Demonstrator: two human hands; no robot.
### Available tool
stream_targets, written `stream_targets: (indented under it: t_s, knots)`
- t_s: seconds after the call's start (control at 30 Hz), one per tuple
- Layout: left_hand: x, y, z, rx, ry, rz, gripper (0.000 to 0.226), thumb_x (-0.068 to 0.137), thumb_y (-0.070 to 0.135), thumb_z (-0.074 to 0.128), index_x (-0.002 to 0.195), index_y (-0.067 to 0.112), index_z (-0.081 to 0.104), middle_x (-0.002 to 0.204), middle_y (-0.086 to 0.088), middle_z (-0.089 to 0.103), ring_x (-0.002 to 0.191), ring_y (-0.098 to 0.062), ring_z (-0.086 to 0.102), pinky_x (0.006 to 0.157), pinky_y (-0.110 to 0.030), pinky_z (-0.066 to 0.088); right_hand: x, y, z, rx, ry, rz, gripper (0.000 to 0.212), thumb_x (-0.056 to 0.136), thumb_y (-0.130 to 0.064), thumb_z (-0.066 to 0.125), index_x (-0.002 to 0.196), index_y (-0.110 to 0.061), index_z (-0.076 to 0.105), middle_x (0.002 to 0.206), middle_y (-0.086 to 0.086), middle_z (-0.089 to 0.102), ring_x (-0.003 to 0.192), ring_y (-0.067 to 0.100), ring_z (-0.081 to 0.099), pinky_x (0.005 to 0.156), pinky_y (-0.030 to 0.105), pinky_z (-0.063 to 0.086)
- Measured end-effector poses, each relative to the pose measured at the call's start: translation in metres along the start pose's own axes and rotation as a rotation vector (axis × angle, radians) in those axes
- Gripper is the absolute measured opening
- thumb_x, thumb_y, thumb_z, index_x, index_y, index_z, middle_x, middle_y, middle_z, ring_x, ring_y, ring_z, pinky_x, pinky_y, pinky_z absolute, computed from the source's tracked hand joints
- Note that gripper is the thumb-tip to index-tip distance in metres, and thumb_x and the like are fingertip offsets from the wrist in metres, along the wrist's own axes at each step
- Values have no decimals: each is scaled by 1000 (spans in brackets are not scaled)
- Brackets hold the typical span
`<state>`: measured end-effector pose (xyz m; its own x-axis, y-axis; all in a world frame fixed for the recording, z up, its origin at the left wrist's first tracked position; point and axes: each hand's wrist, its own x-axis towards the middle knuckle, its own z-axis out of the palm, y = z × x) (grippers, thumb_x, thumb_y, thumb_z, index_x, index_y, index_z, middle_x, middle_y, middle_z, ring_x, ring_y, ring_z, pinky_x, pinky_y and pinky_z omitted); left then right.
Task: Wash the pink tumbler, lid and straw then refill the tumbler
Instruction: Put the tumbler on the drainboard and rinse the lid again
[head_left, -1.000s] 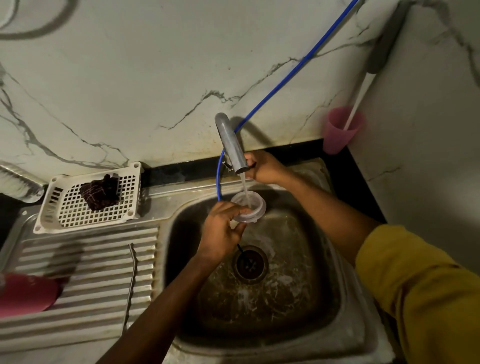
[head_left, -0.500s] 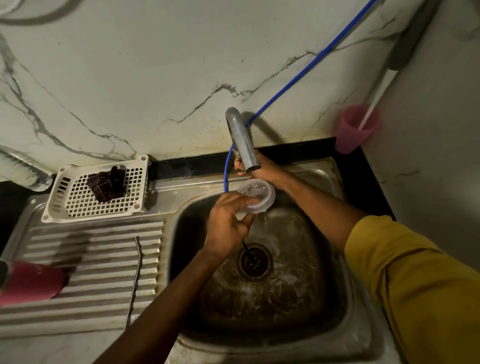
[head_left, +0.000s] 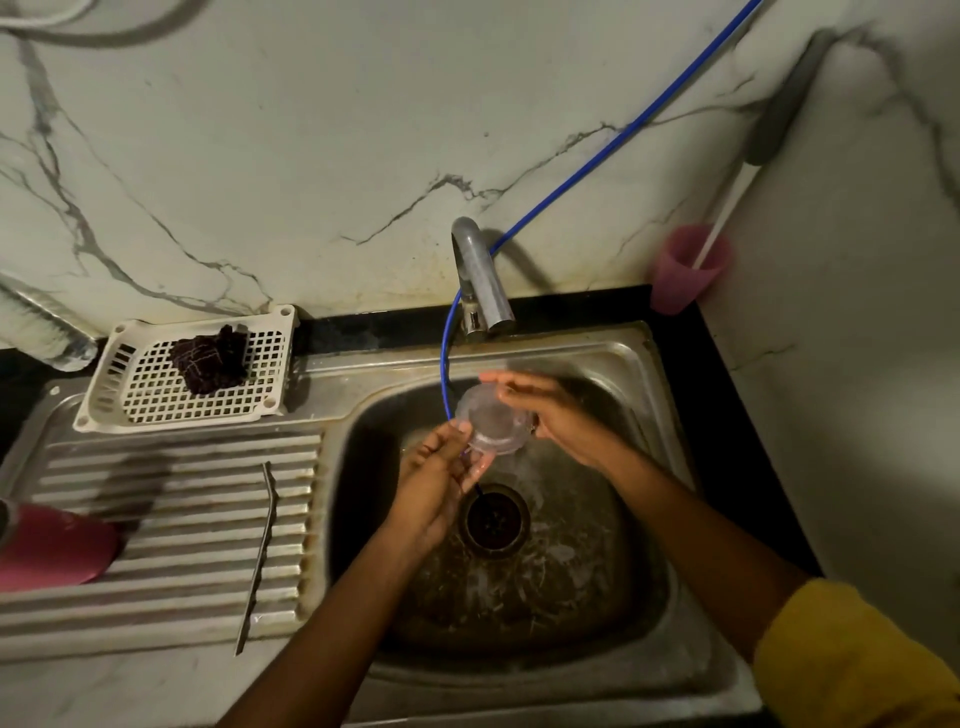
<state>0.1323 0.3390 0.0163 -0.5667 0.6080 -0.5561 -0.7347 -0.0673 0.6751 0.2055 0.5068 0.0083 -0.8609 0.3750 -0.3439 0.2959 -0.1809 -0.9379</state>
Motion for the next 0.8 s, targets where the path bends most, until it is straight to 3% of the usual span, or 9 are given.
stream_targets:
  t_s: [0.1, 0.13, 0.2, 0.3, 0.37, 0.47, 0.6, 0.67, 0.8]
  knots:
    - [-6, -11, -5, -71, 58, -159, 15, 101, 8, 53, 99, 3, 67, 82, -10, 76, 68, -13, 74, 64, -22, 61, -17, 15, 6, -191, 15, 58, 41, 95, -14, 66, 134, -23, 60, 121, 4, 66, 94, 19, 67, 59, 26, 54]
    - [-8, -17, -8, -47, 77, -207, 15, 101, 6, 52, 98, 2, 66, 78, -11, 75, 64, -13, 73, 61, -22, 61, -20, 20, 10, -256, 24, 101, 43, 93, -15, 69, 135, -21, 59, 122, 6, 66, 94, 19, 67, 61, 27, 56]
    - [-10, -27, -15, 11, 102, -266, 14, 101, 4, 51, 98, 0, 64, 74, -12, 74, 59, -15, 72, 57, -23, 60, -23, 26, 11, -499, -7, 132, 52, 88, -23, 76, 137, -21, 59, 128, 5, 65, 107, 19, 66, 81, 35, 60]
    - [-18, -33, -26, 57, 99, -242, 14, 101, 3, 51, 102, -1, 64, 75, -12, 74, 60, -16, 72, 57, -24, 60, -37, 25, 20, -773, -127, 103, 76, 77, -43, 84, 144, -28, 51, 136, -9, 57, 125, 11, 54, 104, 30, 46]
    - [-25, -32, -32, 54, 96, -190, 13, 101, 3, 53, 98, -1, 65, 74, -12, 74, 58, -15, 71, 54, -24, 59, -46, 22, 27, -799, -170, 106, 86, 67, -52, 87, 142, -35, 50, 135, -18, 52, 124, 7, 52, 105, 31, 46]
    - [-32, -31, -43, 129, 79, -114, 12, 98, 3, 58, 92, 3, 68, 84, -14, 74, 69, -17, 70, 58, -25, 60, -57, 22, 39, -975, -77, 1, 85, 54, -61, 89, 129, -37, 56, 123, -13, 56, 112, 11, 55, 96, 34, 50]
    - [-42, -27, -58, 257, 12, -104, 11, 99, 5, 58, 104, 4, 68, 97, -14, 74, 82, -19, 71, 69, -27, 61, -66, 16, 52, -1162, -29, -143, 83, 54, -61, 84, 127, -42, 51, 114, -15, 49, 104, 11, 53, 84, 32, 47]
    - [-48, -25, -71, 426, -8, -13, 15, 98, 5, 60, 109, 7, 70, 98, -9, 76, 86, -17, 72, 74, -25, 59, -70, 13, 55, -1221, 20, -188, 91, 57, -61, 82, 138, -47, 42, 123, -14, 44, 110, 11, 49, 87, 33, 46]
    - [-61, -15, -121, 804, -1, 380, 24, 90, 2, 71, 98, 24, 74, 92, 19, 76, 94, -1, 70, 84, -11, 51, -72, 21, 60, -982, 267, -197, 100, 59, -68, 79, 147, -43, 39, 135, -14, 38, 123, 13, 48, 101, 40, 47]
